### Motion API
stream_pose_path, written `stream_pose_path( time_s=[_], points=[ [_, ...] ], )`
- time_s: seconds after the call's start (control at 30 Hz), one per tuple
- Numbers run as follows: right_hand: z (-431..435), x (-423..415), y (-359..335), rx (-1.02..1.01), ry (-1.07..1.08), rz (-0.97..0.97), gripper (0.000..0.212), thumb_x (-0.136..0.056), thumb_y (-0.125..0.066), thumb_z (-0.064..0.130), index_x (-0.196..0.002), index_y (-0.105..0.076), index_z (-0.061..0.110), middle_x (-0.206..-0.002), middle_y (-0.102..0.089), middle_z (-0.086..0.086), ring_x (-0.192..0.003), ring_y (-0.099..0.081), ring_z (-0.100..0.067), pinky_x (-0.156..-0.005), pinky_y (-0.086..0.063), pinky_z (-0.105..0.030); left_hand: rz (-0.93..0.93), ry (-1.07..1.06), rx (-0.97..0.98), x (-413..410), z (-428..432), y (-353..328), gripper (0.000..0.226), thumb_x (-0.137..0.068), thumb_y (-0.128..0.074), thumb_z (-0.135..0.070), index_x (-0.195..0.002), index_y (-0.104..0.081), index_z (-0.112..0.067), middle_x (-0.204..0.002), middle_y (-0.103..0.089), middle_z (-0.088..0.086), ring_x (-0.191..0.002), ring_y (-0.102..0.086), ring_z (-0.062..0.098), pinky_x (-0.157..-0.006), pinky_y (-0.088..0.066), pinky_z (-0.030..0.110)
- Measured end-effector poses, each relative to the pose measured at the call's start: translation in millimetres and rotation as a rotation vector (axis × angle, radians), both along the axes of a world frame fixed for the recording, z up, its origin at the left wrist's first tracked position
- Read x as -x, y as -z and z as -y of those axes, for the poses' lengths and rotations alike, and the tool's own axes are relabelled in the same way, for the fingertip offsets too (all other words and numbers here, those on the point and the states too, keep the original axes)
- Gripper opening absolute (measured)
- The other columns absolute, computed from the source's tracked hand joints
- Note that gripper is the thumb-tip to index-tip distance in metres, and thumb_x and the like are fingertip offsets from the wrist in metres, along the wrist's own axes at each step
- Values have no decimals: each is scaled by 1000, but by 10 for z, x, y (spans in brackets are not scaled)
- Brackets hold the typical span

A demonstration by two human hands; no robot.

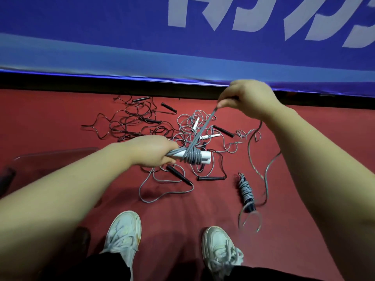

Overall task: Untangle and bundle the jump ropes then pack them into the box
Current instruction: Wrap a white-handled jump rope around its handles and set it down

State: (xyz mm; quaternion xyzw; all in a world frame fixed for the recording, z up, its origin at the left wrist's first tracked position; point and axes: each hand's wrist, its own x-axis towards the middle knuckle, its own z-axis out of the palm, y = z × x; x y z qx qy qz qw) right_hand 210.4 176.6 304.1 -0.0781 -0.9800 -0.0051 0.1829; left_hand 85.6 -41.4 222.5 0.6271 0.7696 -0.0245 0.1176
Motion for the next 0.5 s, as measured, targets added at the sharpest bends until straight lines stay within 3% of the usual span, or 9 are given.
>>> stream_pose_path(
  time_s=[0.17, 0.23, 0.33, 0.43, 0.5],
  points=[
    [36, 32, -38, -132, -114, -74, 32, -82, -58, 48, -98, -73, 24, -87, -65, 1, -87, -62, -22, -53, -23, -22, 78, 57, 58, -68, -26, -51, 18, -93, -58, -34, -95, -54, -17, -75, -48, -10, -74, -45, 14, -55, -29, 18],
    [-16, 61, 63, -142, -111, -29, 34, -84, -58, 49, -95, -74, 21, -90, -67, 0, -88, -63, -25, -56, -26, -23, 106, 80, 31, -111, 26, -107, 22, -89, -61, -40, -88, -54, -19, -69, -48, -12, -66, -45, 10, -54, -31, 12],
    [-36, 78, 312, -118, -91, 57, 45, -86, -49, 54, -97, -73, 18, -93, -68, -6, -90, -63, -28, -61, -31, -25, 131, 88, -105, -169, 87, -266, 28, -82, -66, -49, -80, -53, -23, -66, -56, -8, -60, -48, 8, -57, -34, 18],
    [57, 105, 629, 12, -23, 259, 45, -87, -47, 54, -98, -69, 16, -96, -67, -7, -90, -62, -26, -65, -40, -28, 206, 46, -276, -223, 83, -411, 28, -81, -64, -51, -77, -55, -26, -64, -58, -4, -59, -50, 9, -58, -36, 23],
    [141, 131, 798, 218, 1, 317, 49, -78, -40, 49, -101, -65, 14, -100, -66, -9, -95, -61, -26, -81, -46, -34, 251, -56, -383, -255, 50, -442, 27, -81, -64, -49, -78, -45, -29, -64, -55, -6, -58, -50, 10, -57, -37, 26]
  ],
)
